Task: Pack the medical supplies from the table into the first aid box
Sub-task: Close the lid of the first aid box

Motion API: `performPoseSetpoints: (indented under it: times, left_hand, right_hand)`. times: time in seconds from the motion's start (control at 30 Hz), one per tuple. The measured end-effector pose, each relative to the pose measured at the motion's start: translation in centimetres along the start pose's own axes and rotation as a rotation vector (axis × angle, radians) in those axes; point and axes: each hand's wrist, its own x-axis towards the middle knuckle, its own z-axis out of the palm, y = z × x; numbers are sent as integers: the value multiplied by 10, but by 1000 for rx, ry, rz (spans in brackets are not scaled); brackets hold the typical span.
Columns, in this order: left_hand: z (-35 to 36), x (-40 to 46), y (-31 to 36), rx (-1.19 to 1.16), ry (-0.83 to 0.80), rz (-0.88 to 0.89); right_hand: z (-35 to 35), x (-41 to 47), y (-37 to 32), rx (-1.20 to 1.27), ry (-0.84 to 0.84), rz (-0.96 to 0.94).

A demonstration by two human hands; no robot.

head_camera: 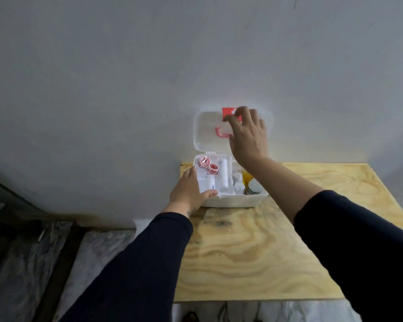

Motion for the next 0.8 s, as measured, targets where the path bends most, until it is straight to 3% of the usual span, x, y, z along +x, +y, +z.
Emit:
performPoseSetpoints:
  times: [0.17,0.33,0.5,0.6,0.8]
  left_hand:
    - [3,2,-4,11,4,1]
    - [2,6,-4,28,14,-10]
    - [-24,-7,23,20,245,-15]
    - [-44,-20,47,65,410,69]
    - [-35,-33,67,214,270,134]
  right_hand:
    - [-1,17,23,-33,-86,74]
    - [-6,17,23,-97,-21,-4]
    - [-26,-13,26,-65,40,-74]
    - [-32,-44,28,-11,39,-120]
    - [-29,-103,25,-41,-74,-203]
